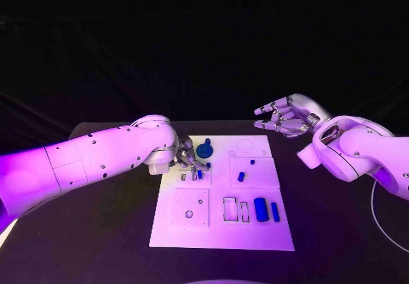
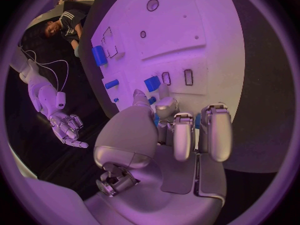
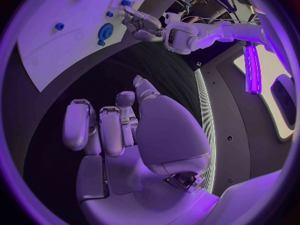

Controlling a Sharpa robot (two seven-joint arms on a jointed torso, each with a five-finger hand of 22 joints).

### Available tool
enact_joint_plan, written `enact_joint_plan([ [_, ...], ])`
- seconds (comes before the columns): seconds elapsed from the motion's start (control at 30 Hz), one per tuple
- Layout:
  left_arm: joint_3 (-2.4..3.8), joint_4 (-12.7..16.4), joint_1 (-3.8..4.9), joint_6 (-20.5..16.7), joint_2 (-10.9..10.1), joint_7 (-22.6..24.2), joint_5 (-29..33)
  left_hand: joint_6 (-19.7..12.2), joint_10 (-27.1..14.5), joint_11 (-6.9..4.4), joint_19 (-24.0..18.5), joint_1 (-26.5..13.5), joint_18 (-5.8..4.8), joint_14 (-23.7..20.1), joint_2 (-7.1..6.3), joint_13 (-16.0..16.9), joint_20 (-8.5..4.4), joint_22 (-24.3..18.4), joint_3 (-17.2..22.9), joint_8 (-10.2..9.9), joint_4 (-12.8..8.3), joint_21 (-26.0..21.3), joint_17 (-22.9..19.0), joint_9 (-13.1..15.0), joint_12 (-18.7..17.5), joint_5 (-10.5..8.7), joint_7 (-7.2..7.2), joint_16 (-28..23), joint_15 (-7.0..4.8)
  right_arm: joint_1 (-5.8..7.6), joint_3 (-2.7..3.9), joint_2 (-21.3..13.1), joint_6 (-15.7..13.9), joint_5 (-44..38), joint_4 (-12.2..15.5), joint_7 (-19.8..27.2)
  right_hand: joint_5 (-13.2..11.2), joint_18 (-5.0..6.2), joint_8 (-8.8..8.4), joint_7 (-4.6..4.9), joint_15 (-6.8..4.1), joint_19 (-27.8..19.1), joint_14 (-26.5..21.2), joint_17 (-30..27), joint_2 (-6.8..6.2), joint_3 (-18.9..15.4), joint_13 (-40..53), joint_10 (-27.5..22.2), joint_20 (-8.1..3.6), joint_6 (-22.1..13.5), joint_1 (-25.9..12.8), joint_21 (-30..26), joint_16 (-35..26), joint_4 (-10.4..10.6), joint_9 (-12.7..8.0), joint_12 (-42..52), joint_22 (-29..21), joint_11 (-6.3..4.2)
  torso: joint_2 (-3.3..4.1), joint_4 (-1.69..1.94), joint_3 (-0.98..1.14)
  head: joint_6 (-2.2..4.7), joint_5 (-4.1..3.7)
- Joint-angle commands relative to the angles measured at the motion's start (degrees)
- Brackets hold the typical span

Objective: Assemble the parts on the task board

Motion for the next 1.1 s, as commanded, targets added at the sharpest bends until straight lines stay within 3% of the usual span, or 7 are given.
enact_joint_plan([
  [0.03,0.01,0.2,0.07,1.1,0.2,-0.1,-0.2,-0.4,0.3,0.14,3.0,0.8,-0.91,6.0,-0.01,-0.1,-0.18,6.3,0.3,0.3,-0.1,0.3,15.1,0.1,0.1,-0.01,0.01,0.2,-0.18,-0.05,0.0,0.1,0.8,-0.6,0.0,-0.2,0.2,0.57,0.17,-0.06,-0.33,-0.6,2.3,-0.1,-0.01,0.0,-0.1,-0.4,0.0,0.5,0.6,-0.2,-0.3,-0.4,0.0,-0.3,0.0,0.15,0.04,-0.03,0.02,-0.06,0.0],
  [1.1,-0.05,0.2,0.05,2.8,0.7,-0.2,0.2,-0.9,0.3,0.17,3.0,3.3,-0.95,6.0,0.43,0.0,-0.07,6.6,1.4,1.0,-1.0,0.4,15.1,1.3,0.3,-0.01,0.04,0.2,-0.12,-0.09,-0.03,0.2,0.6,-1.3,0.1,-0.1,1.2,0.57,0.18,-0.06,-0.37,-0.5,2.4,-0.2,0.18,0.3,-0.3,-0.4,-0.04,0.6,0.9,-0.3,-0.5,-0.5,0.0,-0.3,-0.1,0.13,0.1,-0.02,0.03,-0.27,-0.34],
])
